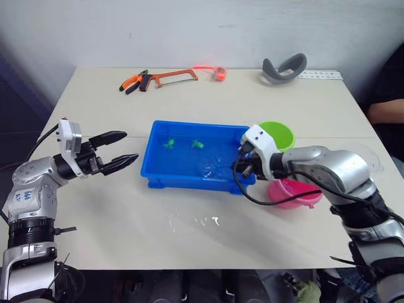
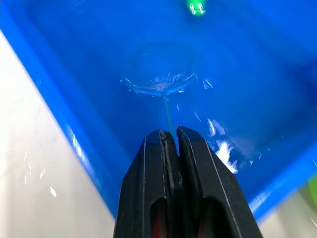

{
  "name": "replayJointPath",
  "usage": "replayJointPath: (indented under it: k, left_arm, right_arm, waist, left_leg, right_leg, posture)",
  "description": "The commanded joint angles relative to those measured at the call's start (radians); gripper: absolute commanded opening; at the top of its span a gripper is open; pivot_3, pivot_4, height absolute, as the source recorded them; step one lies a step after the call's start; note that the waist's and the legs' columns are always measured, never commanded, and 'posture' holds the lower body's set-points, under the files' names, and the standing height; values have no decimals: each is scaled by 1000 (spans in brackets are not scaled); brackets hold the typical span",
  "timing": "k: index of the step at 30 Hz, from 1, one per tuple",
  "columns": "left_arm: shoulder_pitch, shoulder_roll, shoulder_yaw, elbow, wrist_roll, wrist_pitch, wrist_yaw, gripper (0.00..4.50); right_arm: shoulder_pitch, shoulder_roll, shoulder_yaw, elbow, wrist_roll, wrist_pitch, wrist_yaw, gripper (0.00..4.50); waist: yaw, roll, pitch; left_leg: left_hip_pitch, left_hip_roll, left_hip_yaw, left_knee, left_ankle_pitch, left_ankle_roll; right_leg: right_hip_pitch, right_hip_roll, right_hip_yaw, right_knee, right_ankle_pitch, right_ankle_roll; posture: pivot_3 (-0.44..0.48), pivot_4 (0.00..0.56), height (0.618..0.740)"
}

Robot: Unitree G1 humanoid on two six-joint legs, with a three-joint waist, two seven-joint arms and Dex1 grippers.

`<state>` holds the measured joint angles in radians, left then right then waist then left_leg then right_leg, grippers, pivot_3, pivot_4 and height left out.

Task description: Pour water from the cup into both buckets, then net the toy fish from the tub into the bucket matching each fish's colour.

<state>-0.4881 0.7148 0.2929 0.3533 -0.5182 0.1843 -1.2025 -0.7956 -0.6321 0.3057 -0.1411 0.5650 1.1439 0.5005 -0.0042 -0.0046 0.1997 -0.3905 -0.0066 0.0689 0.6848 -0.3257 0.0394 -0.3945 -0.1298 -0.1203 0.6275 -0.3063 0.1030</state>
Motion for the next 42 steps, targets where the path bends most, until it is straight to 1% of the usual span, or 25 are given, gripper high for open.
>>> replayJointPath:
  k: [1,6,10,12,17,20,25,30,34,36,39,42]
  left_arm:
    - [-12,-5,-1,-53,-12,-2,6,4454]
    - [-16,-14,-11,-74,-14,8,9,4454]
    - [-34,-27,-32,-78,-14,14,6,4454]
    - [-45,-34,-40,-79,-14,15,5,4454]
    - [-70,-52,-60,-74,-15,17,-5,4454]
    - [-89,-67,-73,-68,-14,16,-12,4454]
    - [-127,-99,-100,-54,-10,14,-26,4454]
    - [-171,-137,-130,-28,-3,9,-39,4454]
    - [-207,-173,-152,-2,6,12,-39,4454]
    - [-224,-188,-160,10,7,21,-34,4454]
    - [-244,-208,-181,10,10,48,-36,4454]
    - [-263,-227,-207,10,36,53,-7,4454]
  right_arm:
    - [-34,47,-26,43,-59,-51,-13,0]
    - [-26,85,-58,63,-104,-119,-3,0]
    - [32,99,-95,36,-113,-217,17,0]
    - [69,91,-101,12,-129,-263,32,0]
    - [171,46,-164,-120,-100,-290,90,0]
    - [227,12,-223,-202,-75,-293,119,0]
    - [328,-42,-370,-340,-6,-296,154,0]
    - [451,-128,-564,-445,56,-325,218,0]
    - [543,-241,-745,-407,47,-382,303,0]
    - [571,-282,-794,-359,17,-434,333,0]
    - [607,-327,-813,-270,-63,-561,367,0]
    - [632,-366,-758,-170,-213,-764,376,0]
  waist:
    - [-1,0,0]
    - [0,0,0]
    - [1,0,0]
    - [1,0,0]
    - [2,0,0]
    - [3,0,0]
    - [6,0,0]
    - [9,0,0]
    - [24,0,0]
    - [28,0,0]
    - [28,0,0]
    - [28,0,0]
  left_leg:
    - [0,0,0,0,0,0]
    - [0,0,0,0,0,0]
    - [0,0,0,0,0,0]
    - [0,-1,0,0,0,0]
    - [0,-1,0,-1,0,0]
    - [0,-1,0,-1,0,0]
    - [0,-1,0,-1,0,0]
    - [0,-1,0,0,0,0]
    - [1,-2,0,0,0,1]
    - [1,-2,0,0,0,1]
    - [1,-2,0,0,0,1]
    - [2,-2,0,0,1,1]
  right_leg:
    - [0,0,0,0,0,0]
    - [0,1,0,0,0,0]
    - [0,1,-1,0,0,0]
    - [0,1,-2,0,0,0]
    - [0,2,-4,0,0,0]
    - [0,2,-4,0,0,0]
    - [0,2,-5,0,0,0]
    - [1,2,-6,0,0,0]
    - [2,2,-6,-1,0,0]
    - [2,2,-5,-1,0,0]
    - [3,2,-5,-1,0,0]
    - [3,2,-5,-1,0,1]
  posture:
    - [0,150,740]
    - [0,150,740]
    - [0,150,740]
    - [0,150,740]
    - [0,150,740]
    - [0,150,740]
    - [0,150,740]
    - [0,150,740]
    - [0,150,740]
    - [0,150,740]
    - [0,150,740]
    - [0,150,740]
